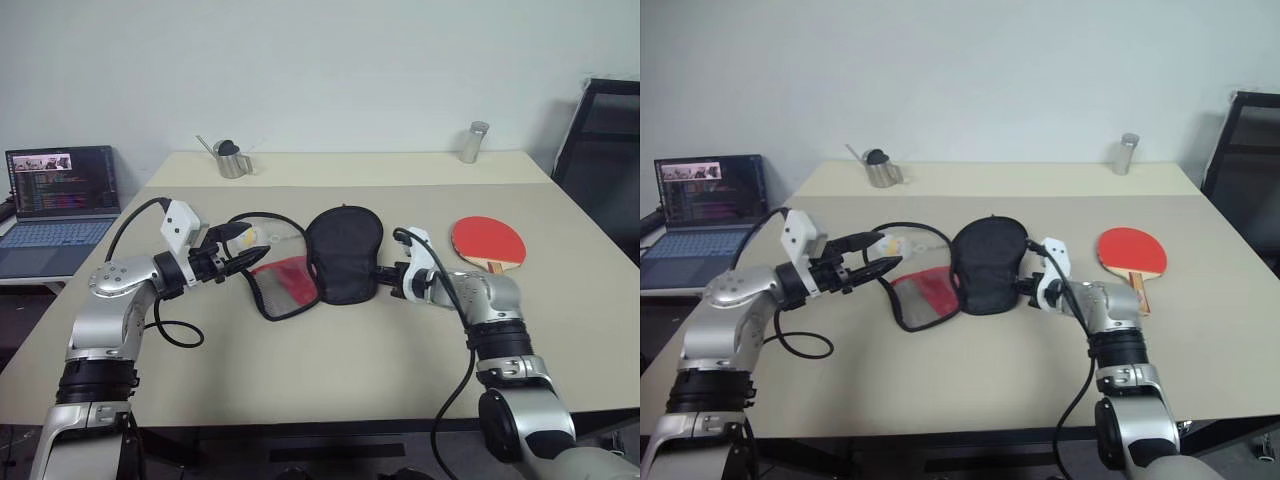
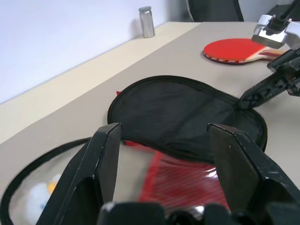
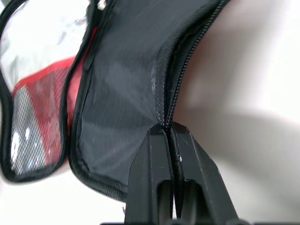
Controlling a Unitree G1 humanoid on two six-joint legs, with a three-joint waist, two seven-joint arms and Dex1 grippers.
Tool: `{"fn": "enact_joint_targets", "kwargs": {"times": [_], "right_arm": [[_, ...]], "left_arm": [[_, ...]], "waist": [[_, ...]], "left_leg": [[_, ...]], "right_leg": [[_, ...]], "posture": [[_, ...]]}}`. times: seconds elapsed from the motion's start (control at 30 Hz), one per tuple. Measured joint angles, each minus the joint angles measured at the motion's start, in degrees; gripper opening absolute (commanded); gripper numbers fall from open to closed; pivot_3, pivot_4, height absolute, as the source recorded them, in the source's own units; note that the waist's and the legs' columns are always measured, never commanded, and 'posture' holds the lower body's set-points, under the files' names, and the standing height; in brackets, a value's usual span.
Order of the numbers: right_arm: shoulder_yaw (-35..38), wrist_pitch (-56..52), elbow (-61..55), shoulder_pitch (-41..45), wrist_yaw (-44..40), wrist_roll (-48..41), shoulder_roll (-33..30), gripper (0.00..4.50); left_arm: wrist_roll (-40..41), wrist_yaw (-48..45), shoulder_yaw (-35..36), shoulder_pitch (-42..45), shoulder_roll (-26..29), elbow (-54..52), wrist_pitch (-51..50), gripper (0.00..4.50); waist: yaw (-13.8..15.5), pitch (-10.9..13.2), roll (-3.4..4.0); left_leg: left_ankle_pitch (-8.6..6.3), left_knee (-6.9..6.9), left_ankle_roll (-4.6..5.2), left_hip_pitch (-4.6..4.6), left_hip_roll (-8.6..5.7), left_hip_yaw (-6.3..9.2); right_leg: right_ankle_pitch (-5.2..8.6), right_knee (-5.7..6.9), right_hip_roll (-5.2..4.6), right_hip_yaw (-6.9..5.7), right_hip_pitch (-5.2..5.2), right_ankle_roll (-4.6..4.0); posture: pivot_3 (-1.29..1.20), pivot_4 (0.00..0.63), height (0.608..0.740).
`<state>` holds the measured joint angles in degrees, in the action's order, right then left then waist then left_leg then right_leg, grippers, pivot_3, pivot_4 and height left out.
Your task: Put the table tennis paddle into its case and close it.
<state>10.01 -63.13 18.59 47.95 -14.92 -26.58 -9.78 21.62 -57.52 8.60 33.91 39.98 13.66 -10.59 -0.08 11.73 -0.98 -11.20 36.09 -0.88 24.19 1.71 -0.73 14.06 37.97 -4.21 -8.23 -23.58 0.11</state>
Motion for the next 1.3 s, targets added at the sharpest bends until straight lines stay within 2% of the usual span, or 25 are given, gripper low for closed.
{"fn": "enact_joint_targets", "kwargs": {"times": [0.3, 0.7, 1.0, 1.3], "right_arm": [[7.28, -6.49, -9.37, -5.17, 4.97, -2.72, 0.16, 0.03], [15.79, -5.96, -14.58, -7.31, 14.02, -3.83, 4.83, 0.03], [18.22, -5.64, -19.19, -11.07, 18.07, -4.02, 6.81, 0.03], [17.95, -3.54, -19.92, -11.71, 19.87, -3.91, 8.1, 0.03]], "left_arm": [[-0.44, -0.61, -1.1, 3.12, -1.72, 2.9, 0.84, 3.17], [-2.04, -2.37, -3.57, 9.16, -4.72, 9.38, 3.6, 3.17], [-3.96, -4.89, -4.34, 15.12, -6.21, 16.5, 7.43, 3.17], [-5.33, -6.9, -4.82, 17.39, -7.73, 20.88, 9.86, 3.17]], "waist": [[0.05, 0.0, 0.0], [0.07, 0.0, 0.0], [0.05, 0.0, 0.0], [-0.01, 0.0, 0.0]], "left_leg": [[0.0, 0.0, 0.0, 0.0, 0.0, -0.02], [0.0, 0.0, 0.0, 0.0, -0.02, -0.02], [0.0, 0.0, 0.01, 0.01, -0.03, -0.02], [0.0, 0.0, 0.01, 0.01, -0.03, -0.02]], "right_leg": [[0.0, 0.0, 0.0, -0.02, 0.0, 0.0], [0.0, 0.0, 0.0, -0.01, 0.0, 0.01], [0.0, 0.0, 0.0, -0.01, -0.01, 0.01], [0.0, 0.01, 0.01, -0.01, -0.01, 0.01]], "posture": [[0.0, 0.15, 0.74], [0.0, 0.15, 0.74], [0.0, 0.15, 0.74], [0.0, 0.15, 0.74]]}}
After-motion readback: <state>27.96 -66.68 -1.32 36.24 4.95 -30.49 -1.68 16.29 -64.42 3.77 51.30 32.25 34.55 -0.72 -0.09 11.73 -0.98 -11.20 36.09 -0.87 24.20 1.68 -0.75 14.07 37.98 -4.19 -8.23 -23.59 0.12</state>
